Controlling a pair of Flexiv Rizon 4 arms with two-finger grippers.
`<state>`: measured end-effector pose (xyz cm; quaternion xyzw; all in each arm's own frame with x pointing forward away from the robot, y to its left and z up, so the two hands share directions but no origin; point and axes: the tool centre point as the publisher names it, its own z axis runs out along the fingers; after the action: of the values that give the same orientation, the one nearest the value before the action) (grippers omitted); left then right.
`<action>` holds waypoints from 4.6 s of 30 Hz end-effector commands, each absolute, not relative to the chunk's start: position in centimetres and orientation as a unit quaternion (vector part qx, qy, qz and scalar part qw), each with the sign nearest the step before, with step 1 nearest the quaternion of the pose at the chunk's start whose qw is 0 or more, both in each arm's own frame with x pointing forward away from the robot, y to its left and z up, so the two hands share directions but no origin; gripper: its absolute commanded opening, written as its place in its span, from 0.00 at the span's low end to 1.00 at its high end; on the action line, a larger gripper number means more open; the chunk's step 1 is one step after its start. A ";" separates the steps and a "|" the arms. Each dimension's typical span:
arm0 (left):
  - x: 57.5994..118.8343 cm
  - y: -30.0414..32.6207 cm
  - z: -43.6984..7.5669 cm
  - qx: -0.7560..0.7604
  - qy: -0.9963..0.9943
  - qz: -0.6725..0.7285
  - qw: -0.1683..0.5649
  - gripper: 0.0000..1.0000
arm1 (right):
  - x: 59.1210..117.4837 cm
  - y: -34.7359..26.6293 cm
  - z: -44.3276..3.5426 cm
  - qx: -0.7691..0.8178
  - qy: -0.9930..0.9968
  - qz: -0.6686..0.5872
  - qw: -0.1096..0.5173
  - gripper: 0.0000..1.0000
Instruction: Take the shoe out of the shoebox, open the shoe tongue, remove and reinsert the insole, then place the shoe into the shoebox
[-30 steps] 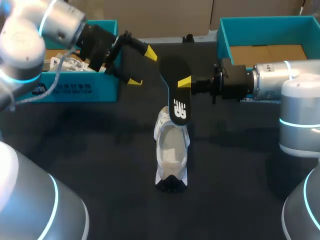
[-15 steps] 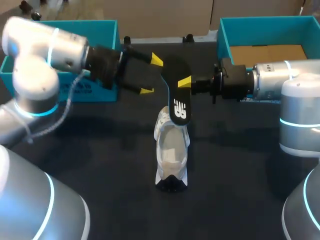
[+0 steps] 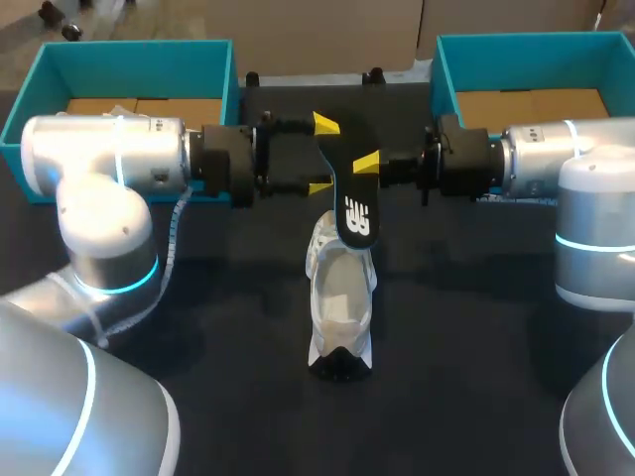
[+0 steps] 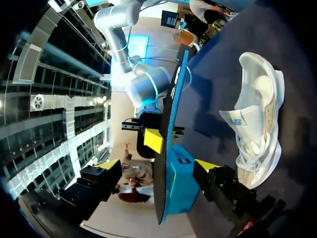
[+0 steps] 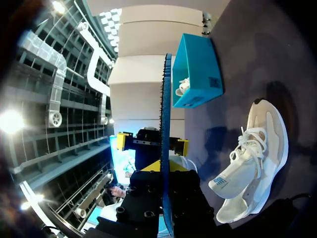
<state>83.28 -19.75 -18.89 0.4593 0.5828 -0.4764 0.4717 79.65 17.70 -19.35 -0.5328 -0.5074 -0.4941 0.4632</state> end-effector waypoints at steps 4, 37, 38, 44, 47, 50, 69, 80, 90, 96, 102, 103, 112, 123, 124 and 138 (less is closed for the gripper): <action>83.6 -20.2 -19.1 0.443 0.588 -0.467 0.489 0.52 | 79.6 17.8 -19.4 -0.534 -0.507 -0.495 0.462 0.00; 85.1 -22.6 -20.0 0.455 0.602 -0.453 0.476 0.20 | 79.6 17.8 -19.4 -0.534 -0.507 -0.495 0.462 0.00; 85.1 -22.6 -20.0 0.455 0.602 -0.452 0.476 0.19 | 79.6 17.8 -19.4 -0.534 -0.507 -0.495 0.462 0.00; 84.9 -22.5 -20.1 0.453 0.603 -0.455 0.474 0.14 | 79.6 17.8 -19.4 -0.534 -0.507 -0.495 0.462 0.00; 84.9 -22.5 -20.2 0.452 0.604 -0.455 0.472 0.00 | 79.6 17.8 -19.4 -0.534 -0.507 -0.495 0.462 0.00; 84.9 -22.5 -20.3 0.452 0.605 -0.454 0.472 0.00 | 79.6 17.8 -19.4 -0.534 -0.507 -0.495 0.462 0.00; 83.2 -19.8 -19.4 0.463 0.617 -0.482 0.414 0.00 | 78.0 13.1 -18.0 -0.476 -0.603 -0.495 0.405 1.00; 82.1 -18.6 -19.1 0.500 0.632 -0.492 0.329 0.00 | 77.8 10.8 -18.2 -0.454 -0.664 -0.442 0.398 1.00; 80.7 -18.9 -19.8 0.508 0.610 -0.536 0.286 0.00 | 76.5 10.5 -17.6 -0.344 -0.799 -0.442 0.220 1.00; 80.2 -18.4 -19.9 0.482 0.592 -0.620 0.180 0.00 | 74.3 9.2 -19.7 -0.253 -0.829 -0.458 0.199 1.00; 80.2 -18.4 -19.9 0.482 0.592 -0.620 0.180 0.00 | 74.3 9.2 -19.7 -0.253 -0.829 -0.458 0.199 1.00; 80.2 -18.4 -19.9 0.482 0.592 -0.620 0.180 0.00 | 74.3 9.2 -19.7 -0.253 -0.829 -0.458 0.199 1.00; 78.7 -18.1 -18.9 0.416 0.573 -0.689 0.153 0.00 | 74.7 9.0 -19.5 -0.192 -0.893 -0.372 0.167 1.00; 75.3 -16.3 -16.8 0.368 0.678 -0.602 0.207 0.00 | 72.5 8.6 -24.3 -0.159 -0.915 -0.340 0.148 1.00; 75.3 -16.3 -16.8 0.368 0.678 -0.602 0.207 0.00 | 72.5 8.6 -24.3 -0.159 -0.915 -0.340 0.148 1.00; 72.0 -18.1 -17.3 0.343 0.661 -0.651 0.147 0.00 | 72.5 8.6 -24.3 -0.159 -0.915 -0.340 0.148 1.00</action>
<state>72.72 -17.60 -16.72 0.3542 0.6652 -0.6394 0.1525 72.53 8.55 -24.27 -0.1588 -0.9142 -0.3417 0.1493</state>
